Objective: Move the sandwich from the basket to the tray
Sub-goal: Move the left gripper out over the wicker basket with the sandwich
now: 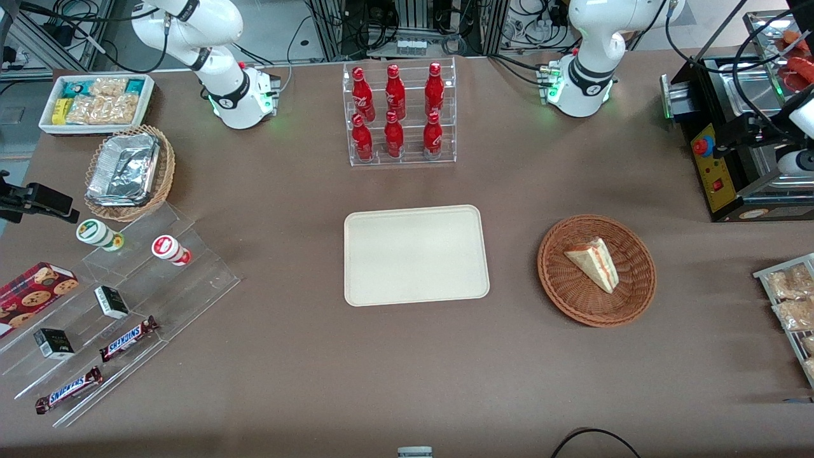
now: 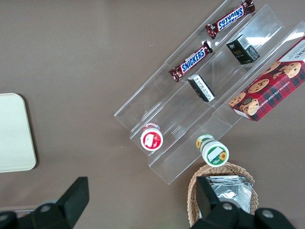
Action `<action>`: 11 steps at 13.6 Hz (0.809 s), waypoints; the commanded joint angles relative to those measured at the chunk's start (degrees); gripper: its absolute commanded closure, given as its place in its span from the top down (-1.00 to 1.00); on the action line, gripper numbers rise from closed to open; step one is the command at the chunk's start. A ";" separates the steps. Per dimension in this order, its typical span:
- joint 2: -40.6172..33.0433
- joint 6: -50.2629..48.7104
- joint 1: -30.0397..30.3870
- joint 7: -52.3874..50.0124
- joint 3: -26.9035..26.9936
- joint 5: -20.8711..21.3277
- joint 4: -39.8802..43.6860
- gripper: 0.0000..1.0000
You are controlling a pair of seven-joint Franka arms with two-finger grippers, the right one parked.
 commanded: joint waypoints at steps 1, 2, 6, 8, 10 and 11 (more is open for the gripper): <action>-1.02 2.81 0.31 -0.12 -0.07 0.13 -2.79 1.00; -1.02 2.91 0.31 -0.29 -0.07 0.13 -2.98 1.00; -1.72 7.11 0.05 -0.21 -0.34 0.22 -7.71 1.00; -2.42 10.71 -0.21 -0.21 -0.42 0.22 -11.75 1.00; -3.13 14.41 -0.39 -0.29 -0.51 0.22 -16.23 1.00; -3.30 16.51 -0.39 -0.30 -0.51 0.22 -18.60 1.00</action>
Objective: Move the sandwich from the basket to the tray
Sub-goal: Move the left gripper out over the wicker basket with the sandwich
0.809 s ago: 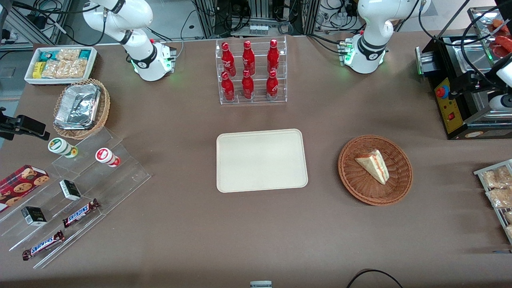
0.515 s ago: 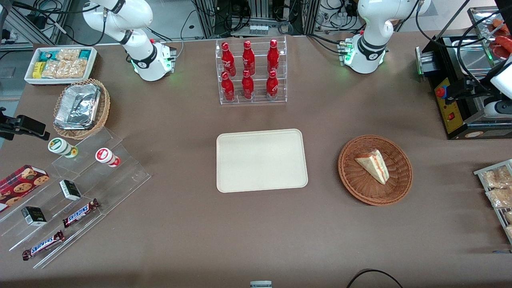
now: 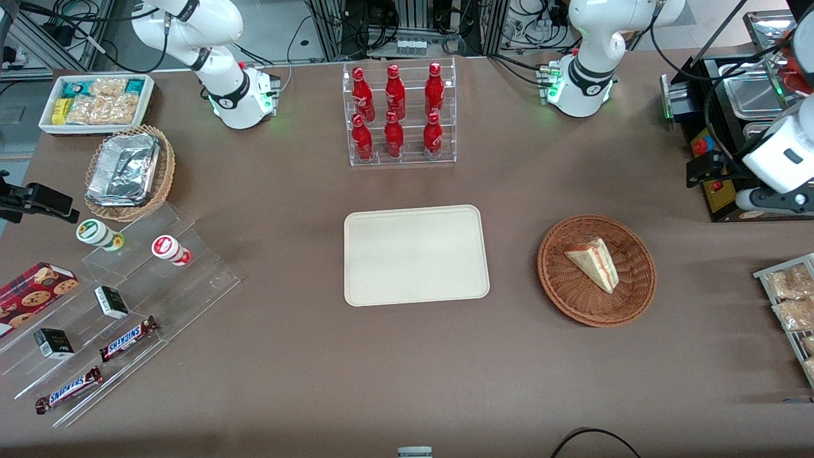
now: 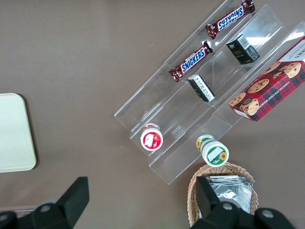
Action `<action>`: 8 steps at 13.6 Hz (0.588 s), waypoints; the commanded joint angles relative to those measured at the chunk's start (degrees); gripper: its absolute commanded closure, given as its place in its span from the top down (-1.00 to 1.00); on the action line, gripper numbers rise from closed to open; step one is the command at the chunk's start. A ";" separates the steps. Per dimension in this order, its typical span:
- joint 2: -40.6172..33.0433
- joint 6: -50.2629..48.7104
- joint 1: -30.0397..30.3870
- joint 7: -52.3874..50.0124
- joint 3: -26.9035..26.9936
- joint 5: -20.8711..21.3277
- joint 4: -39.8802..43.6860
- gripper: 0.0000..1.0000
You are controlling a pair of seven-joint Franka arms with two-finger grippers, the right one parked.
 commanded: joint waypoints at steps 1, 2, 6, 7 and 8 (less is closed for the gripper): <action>-3.37 6.45 -0.19 -0.38 -0.23 0.20 -8.78 1.00; -4.51 9.35 -0.19 -0.56 -0.14 0.20 -12.03 1.00; -6.72 20.44 -0.19 -8.79 -0.14 0.20 -23.13 1.00; -6.20 21.23 -0.10 -10.65 -0.14 0.20 -23.31 1.00; -5.76 22.29 0.07 -13.28 -0.14 0.11 -23.40 1.00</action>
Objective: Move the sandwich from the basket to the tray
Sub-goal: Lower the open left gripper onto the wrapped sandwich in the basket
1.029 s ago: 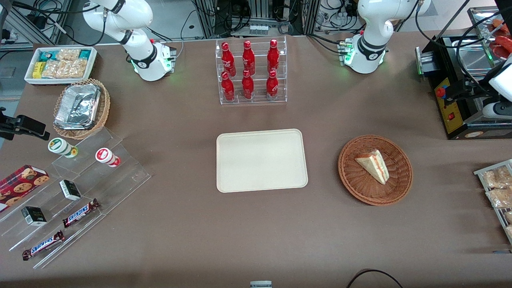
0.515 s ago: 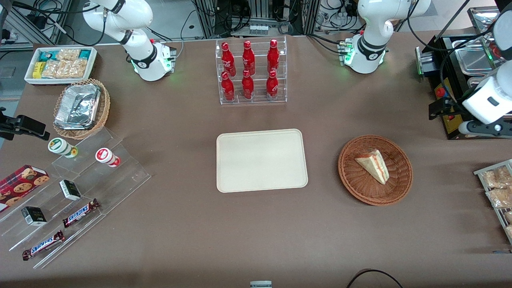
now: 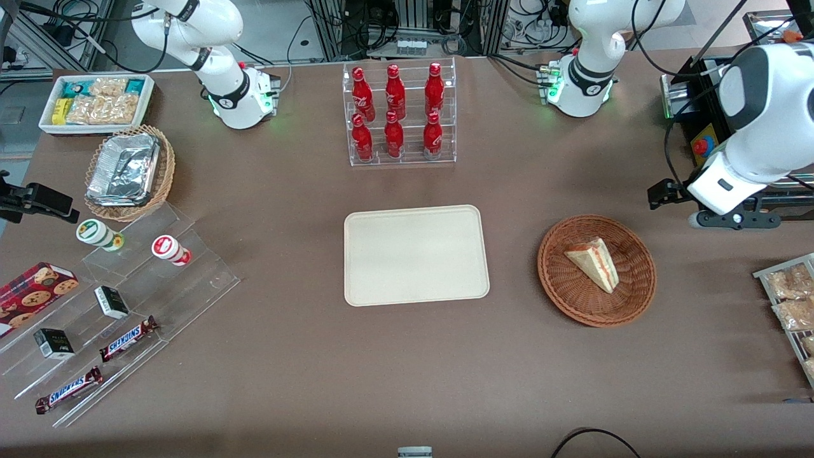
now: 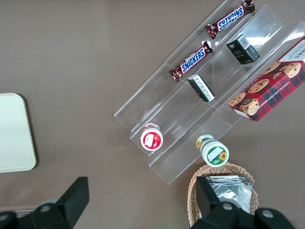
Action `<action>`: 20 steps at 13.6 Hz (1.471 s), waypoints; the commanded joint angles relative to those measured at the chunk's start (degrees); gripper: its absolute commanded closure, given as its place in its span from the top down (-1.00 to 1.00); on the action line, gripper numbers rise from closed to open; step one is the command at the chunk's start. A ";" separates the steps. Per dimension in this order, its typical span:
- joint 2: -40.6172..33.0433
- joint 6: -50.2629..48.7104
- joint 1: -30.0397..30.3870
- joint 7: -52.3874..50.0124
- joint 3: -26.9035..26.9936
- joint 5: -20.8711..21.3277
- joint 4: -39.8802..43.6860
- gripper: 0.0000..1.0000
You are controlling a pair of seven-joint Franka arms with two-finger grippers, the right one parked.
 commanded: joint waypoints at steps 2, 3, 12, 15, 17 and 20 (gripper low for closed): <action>-0.53 4.35 -0.08 -15.59 -0.05 0.12 -2.36 1.00; 0.08 5.23 -0.17 -21.48 -0.14 0.03 -2.36 1.00; 0.88 3.22 -3.33 -43.94 -1.90 -3.14 -2.36 1.00; 2.89 3.83 -4.74 -46.06 -1.99 -3.14 -3.33 1.00; 3.07 7.32 -4.74 -46.49 -1.99 -3.14 -5.95 1.00; 6.75 11.46 -4.83 -48.95 -1.99 -3.14 -6.85 1.00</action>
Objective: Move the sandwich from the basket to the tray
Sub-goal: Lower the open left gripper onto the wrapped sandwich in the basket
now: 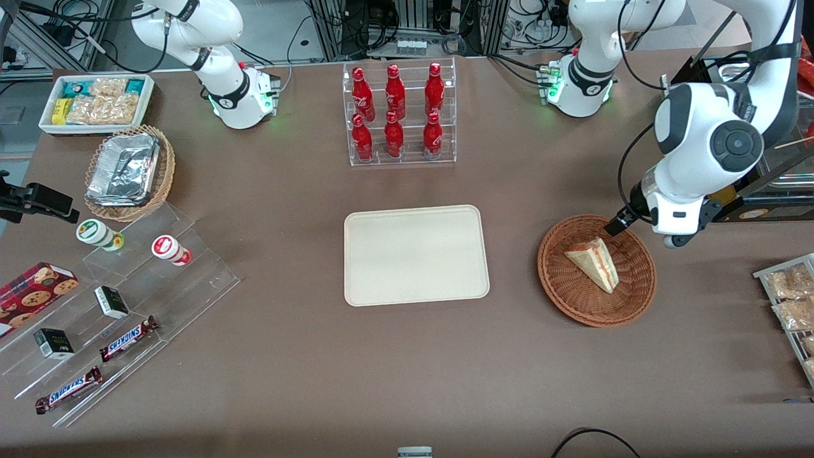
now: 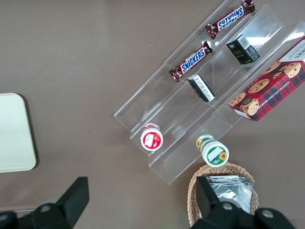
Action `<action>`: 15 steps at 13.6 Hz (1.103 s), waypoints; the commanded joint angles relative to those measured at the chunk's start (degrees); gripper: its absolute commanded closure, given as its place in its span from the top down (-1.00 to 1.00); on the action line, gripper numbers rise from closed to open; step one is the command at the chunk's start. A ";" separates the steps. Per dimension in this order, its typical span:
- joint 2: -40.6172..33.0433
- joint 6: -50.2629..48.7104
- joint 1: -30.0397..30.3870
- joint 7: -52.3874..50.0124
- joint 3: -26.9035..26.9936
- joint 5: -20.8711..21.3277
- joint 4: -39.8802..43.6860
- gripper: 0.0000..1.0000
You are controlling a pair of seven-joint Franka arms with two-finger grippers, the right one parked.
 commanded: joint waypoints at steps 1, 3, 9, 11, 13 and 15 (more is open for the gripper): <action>2.97 4.73 -0.72 -2.09 0.32 -0.58 -0.65 1.00; 5.78 8.16 -0.81 -2.61 0.32 -0.58 -0.48 1.00; 9.22 14.07 -3.26 -9.65 0.23 -0.85 -0.13 1.00; 9.83 14.85 -3.62 -9.83 0.23 -0.93 -0.13 1.00; 10.79 16.78 -3.62 -9.83 0.23 -0.94 -0.13 1.00; 11.76 18.02 -3.53 -9.74 0.32 -0.85 -0.04 1.00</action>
